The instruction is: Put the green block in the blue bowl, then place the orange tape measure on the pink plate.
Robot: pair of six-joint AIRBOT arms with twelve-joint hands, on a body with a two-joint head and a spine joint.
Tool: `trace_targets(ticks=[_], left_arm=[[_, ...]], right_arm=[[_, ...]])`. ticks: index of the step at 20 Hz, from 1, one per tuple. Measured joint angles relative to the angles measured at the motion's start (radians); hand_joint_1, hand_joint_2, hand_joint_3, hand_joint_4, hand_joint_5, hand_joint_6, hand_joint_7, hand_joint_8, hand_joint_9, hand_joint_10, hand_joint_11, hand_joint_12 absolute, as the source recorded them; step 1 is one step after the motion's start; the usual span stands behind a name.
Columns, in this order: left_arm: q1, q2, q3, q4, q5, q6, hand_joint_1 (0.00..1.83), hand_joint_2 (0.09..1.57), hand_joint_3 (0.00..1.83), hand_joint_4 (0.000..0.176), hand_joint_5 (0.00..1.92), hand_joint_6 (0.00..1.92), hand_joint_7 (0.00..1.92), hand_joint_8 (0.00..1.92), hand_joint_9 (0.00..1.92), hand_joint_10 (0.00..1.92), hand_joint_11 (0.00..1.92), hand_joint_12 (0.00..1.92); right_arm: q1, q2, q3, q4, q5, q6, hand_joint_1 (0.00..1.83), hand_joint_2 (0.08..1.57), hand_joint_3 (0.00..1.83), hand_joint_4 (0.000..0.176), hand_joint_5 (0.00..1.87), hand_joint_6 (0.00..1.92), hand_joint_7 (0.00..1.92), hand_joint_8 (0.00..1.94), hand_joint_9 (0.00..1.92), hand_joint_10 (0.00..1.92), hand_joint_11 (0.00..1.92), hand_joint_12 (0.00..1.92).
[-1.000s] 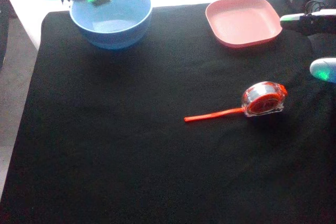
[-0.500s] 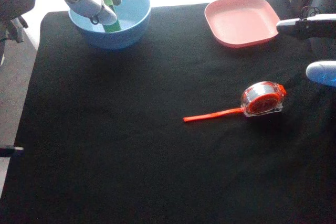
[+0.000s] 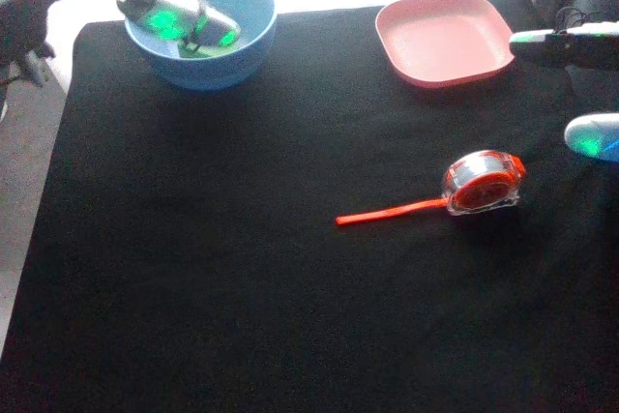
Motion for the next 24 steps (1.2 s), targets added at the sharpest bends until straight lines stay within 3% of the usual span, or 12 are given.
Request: trace_targets(ticks=[1,2,3,5,6,9,13,16,18,19,22,24], left_arm=[[0.032,0.044,-0.051,0.002,-0.06,0.0,0.92,0.97,0.0,0.035,0.62,0.0,0.6,0.0,0.58,0.06,0.08,1.34],[0.056,0.075,-0.084,0.002,-0.101,0.0,0.92,0.97,0.0,0.015,0.61,0.0,0.6,0.0,0.55,0.04,0.04,1.27],[0.103,0.13,-0.138,-0.007,-0.177,0.0,0.91,0.98,0.0,0.0,0.59,0.0,0.58,0.0,0.54,0.02,0.04,1.22],[0.188,0.202,-0.206,-0.034,-0.28,0.0,0.9,0.99,0.0,0.024,0.56,0.0,0.55,0.0,0.52,0.01,0.04,1.2],[0.224,0.221,-0.224,-0.051,-0.314,-0.001,0.8,0.99,0.0,0.011,0.53,0.0,0.52,0.0,0.5,0.0,0.02,1.19],[0.388,0.264,-0.279,-0.112,-0.431,-0.078,0.78,0.97,0.0,0.036,0.48,0.0,0.45,0.0,0.41,0.0,0.0,1.07],[0.594,0.317,-0.374,-0.209,-0.615,-0.085,0.97,0.94,0.0,0.069,0.38,0.0,0.28,0.0,0.22,0.0,0.0,0.71],[0.697,0.322,-0.406,-0.294,-0.71,-0.085,0.99,0.91,0.0,0.055,0.4,0.0,0.26,0.0,0.15,0.01,0.0,0.48],[0.739,0.32,-0.414,-0.31,-0.73,-0.085,1.01,0.92,0.0,0.059,0.42,0.01,0.27,0.01,0.1,0.02,0.0,0.23],[0.752,0.319,-0.417,-0.34,-0.743,-0.087,1.02,0.92,0.0,0.05,0.39,0.01,0.27,0.0,0.12,0.02,0.0,0.34],[0.76,0.319,-0.416,-0.396,-0.771,-0.085,1.01,0.94,0.0,0.038,0.39,0.0,0.26,0.0,0.17,0.01,0.0,0.76],[0.764,0.316,-0.416,-0.385,-0.775,-0.085,0.98,0.95,0.0,0.047,0.4,0.0,0.27,0.0,0.2,0.01,0.0,0.9]], right_arm=[[0.008,0.0,0.0,-0.01,-0.002,0.002,0.65,1.11,0.0,0.043,0.37,0.0,0.38,0.0,0.39,0.01,0.11,0.79],[0.019,0.0,-0.001,-0.025,-0.003,0.002,0.7,1.1,0.0,0.025,0.36,0.0,0.35,0.0,0.36,0.0,0.09,0.74],[0.035,0.0,-0.003,-0.044,0.002,0.003,0.72,1.1,0.0,0.048,0.36,0.0,0.33,0.0,0.34,0.0,0.09,0.73],[0.059,0.0,-0.006,-0.072,0.007,0.006,0.8,1.07,0.0,0.069,0.36,0.0,0.31,0.0,0.33,0.0,0.07,0.73],[0.067,-0.003,-0.006,-0.088,0.008,0.007,0.89,1.04,0.0,0.063,0.35,0.0,0.3,0.0,0.33,0.0,0.06,0.79],[0.105,-0.029,-0.003,-0.149,-0.011,0.011,0.98,0.96,0.0,0.117,0.34,0.01,0.31,0.01,0.34,0.01,0.03,1.02],[0.123,-0.035,0.01,-0.203,-0.079,0.013,1.08,0.96,0.0,0.079,0.41,0.01,0.35,0.01,0.34,0.0,0.0,1.04],[0.129,-0.042,0.023,-0.231,-0.117,0.013,1.06,1.01,0.0,0.07,0.48,0.0,0.46,0.01,0.42,0.01,0.03,1.05],[0.137,-0.061,0.033,-0.235,-0.135,0.014,1.14,1.04,0.0,0.028,0.57,0.0,0.59,0.01,0.57,0.03,0.16,1.08],[0.14,-0.07,0.035,-0.234,-0.14,0.014,1.2,1.03,0.0,0.0,0.63,0.0,0.66,0.01,0.65,0.03,0.15,1.13],[0.145,-0.082,0.04,-0.246,-0.149,0.014,1.2,1.02,0.0,0.0,0.74,0.01,0.79,0.04,0.82,0.08,0.35,1.28],[0.152,-0.101,0.052,-0.246,-0.155,0.014,1.29,1.0,0.0,0.0,0.84,0.0,0.92,0.02,0.9,0.44,0.61,1.3]])
